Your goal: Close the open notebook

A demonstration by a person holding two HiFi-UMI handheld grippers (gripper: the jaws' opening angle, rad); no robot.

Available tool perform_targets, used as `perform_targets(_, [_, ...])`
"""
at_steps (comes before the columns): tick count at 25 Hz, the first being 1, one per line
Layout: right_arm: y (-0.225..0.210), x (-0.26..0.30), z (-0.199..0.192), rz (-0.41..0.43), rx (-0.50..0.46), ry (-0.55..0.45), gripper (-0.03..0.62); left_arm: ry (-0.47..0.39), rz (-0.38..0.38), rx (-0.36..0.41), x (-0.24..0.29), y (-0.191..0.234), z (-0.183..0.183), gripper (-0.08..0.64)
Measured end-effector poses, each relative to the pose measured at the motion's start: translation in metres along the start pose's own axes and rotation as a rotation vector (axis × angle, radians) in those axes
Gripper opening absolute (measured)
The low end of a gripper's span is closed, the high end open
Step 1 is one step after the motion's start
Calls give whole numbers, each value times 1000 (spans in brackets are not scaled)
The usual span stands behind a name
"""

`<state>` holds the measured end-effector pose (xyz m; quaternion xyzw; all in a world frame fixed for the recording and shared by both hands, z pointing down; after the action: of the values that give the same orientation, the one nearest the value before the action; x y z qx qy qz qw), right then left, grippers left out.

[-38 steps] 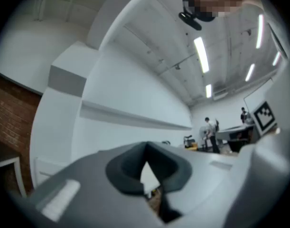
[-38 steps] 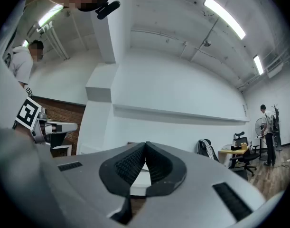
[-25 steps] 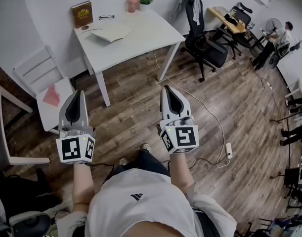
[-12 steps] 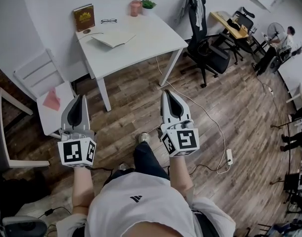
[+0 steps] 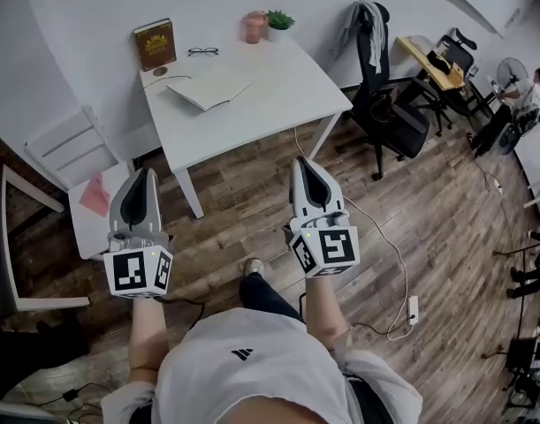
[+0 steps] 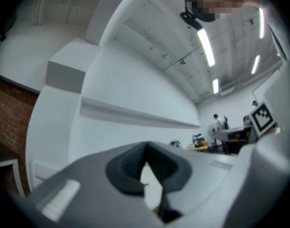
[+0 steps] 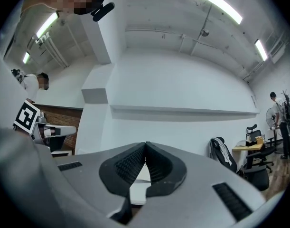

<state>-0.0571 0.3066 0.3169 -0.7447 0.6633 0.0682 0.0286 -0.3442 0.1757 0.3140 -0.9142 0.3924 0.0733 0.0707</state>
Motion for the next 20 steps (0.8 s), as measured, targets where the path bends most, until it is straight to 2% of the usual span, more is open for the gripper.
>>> perform_targets(11, [-86,90,-7,90,-2,-13,-9,-12,51,1,112,-31,-9,8])
perform_targets(20, [-128,127,-24,130,29,-6,-9,0,104,10,155,-46,-20,8])
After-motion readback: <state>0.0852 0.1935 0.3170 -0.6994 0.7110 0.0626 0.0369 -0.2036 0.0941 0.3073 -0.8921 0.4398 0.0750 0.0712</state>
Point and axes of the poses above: the fingertips, and each gripper's own axes: x forward along the fingers, y to its left, z out of its top, the point moved 10 cm from there along -x, backward along the fingers
